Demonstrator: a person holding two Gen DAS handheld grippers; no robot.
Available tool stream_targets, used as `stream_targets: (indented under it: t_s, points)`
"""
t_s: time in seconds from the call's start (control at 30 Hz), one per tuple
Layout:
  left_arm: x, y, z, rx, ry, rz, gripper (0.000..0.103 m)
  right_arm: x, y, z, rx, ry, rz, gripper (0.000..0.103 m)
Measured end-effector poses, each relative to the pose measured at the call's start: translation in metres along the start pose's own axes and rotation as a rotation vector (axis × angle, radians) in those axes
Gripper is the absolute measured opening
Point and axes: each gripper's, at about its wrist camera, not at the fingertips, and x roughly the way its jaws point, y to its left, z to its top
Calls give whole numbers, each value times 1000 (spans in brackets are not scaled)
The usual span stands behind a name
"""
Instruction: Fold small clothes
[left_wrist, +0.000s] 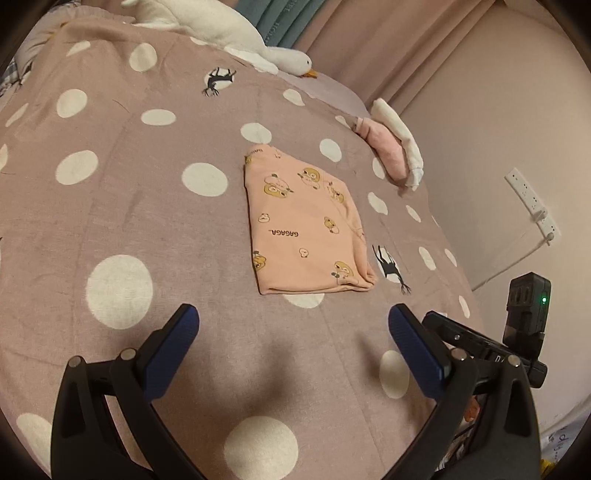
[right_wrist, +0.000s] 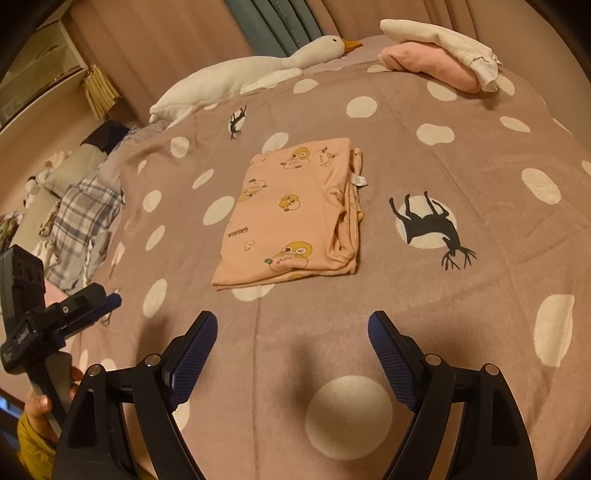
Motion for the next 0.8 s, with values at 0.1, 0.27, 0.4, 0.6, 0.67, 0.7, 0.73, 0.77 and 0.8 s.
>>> stream_targets:
  t_s: [0.1, 0.27, 0.4, 0.6, 0.67, 0.7, 0.73, 0.77, 0.8]
  points:
    - [9, -1, 3, 19, 41, 24, 103, 2, 0, 2, -5, 3, -1, 84]
    - [25, 1, 8, 24, 79, 27, 103, 8, -6, 8, 2, 9, -8, 84]
    - [37, 2, 17, 19, 88, 10, 103, 18, -12, 17, 15, 16, -12, 84]
    - [57, -2, 30, 54, 100, 63, 103, 34, -17, 31, 21, 26, -11, 84]
    - [63, 0, 33, 51, 107, 55, 103, 38, -19, 35, 26, 27, -9, 84]
    - [67, 0, 35, 53, 109, 58, 103, 41, -20, 37, 29, 27, -8, 84]
    - [71, 0, 36, 57, 112, 65, 103, 44, -21, 39, 34, 27, -6, 84]
    - [74, 0, 37, 60, 115, 70, 103, 46, -23, 42, 37, 27, -6, 84]
    - [78, 1, 39, 62, 118, 73, 103, 49, -24, 44, 38, 28, -6, 84]
